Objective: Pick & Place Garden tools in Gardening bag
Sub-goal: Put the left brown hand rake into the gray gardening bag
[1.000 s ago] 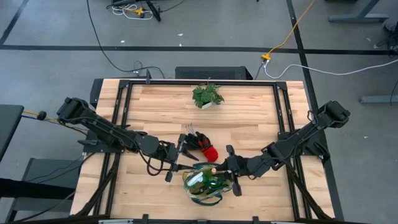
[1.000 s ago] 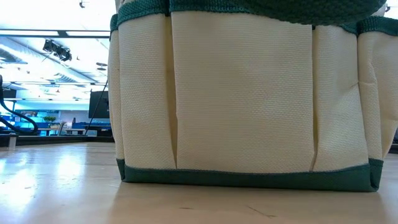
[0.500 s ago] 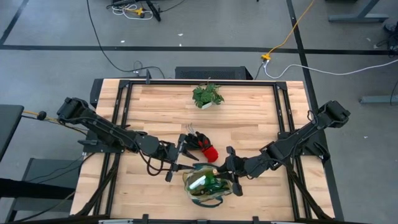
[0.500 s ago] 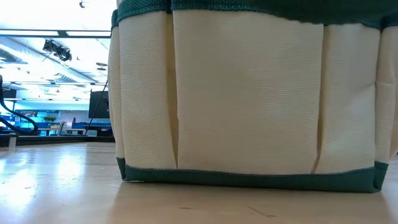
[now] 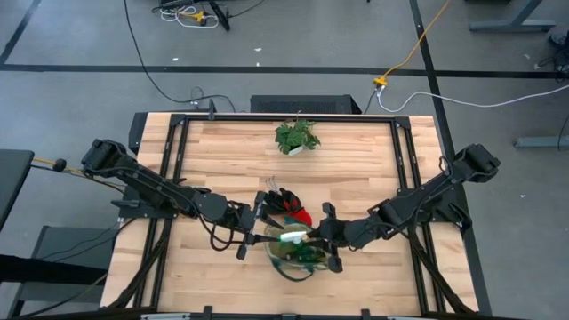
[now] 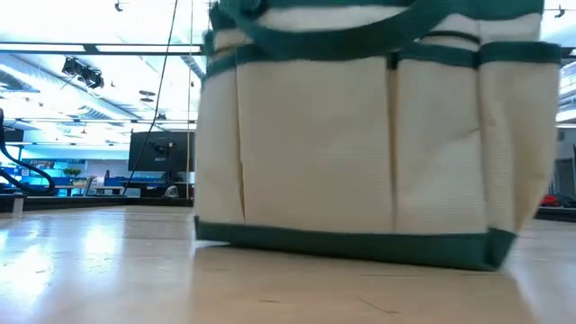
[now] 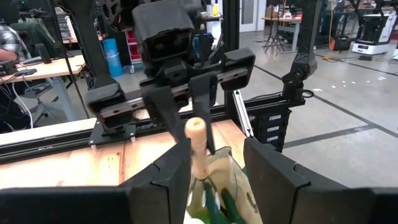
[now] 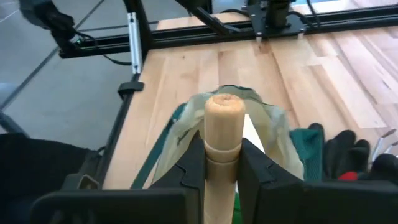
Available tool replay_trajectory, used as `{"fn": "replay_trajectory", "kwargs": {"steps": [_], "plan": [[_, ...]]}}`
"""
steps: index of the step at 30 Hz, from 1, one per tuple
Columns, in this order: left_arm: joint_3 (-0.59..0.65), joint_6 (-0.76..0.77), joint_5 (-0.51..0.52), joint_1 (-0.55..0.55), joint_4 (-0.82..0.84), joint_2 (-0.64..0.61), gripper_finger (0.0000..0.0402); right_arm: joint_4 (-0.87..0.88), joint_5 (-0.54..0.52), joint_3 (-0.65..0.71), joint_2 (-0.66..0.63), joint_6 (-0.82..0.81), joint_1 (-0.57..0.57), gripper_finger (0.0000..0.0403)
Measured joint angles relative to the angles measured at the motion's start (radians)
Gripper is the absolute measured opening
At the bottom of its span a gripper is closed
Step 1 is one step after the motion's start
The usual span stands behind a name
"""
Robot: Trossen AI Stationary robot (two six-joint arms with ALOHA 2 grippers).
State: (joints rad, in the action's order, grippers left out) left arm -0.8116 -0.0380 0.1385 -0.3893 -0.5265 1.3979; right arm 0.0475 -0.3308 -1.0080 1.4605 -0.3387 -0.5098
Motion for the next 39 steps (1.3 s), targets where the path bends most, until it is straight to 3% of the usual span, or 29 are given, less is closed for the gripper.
{"fn": "replay_trajectory", "kwargs": {"steps": [13,19,39], "plan": [[0.000,-0.001,0.022,0.000,0.000,0.000,0.0154,-0.077,0.007,0.001,-0.007,0.093,0.017,0.0044],[0.000,-0.001,0.022,0.000,0.000,0.000,0.0154,-0.064,0.055,0.002,-0.007,0.086,0.029,0.0044],[-0.001,0.000,0.022,0.000,0.001,0.000,0.0154,-0.007,0.076,-0.002,0.024,0.019,0.032,0.0044]]}}
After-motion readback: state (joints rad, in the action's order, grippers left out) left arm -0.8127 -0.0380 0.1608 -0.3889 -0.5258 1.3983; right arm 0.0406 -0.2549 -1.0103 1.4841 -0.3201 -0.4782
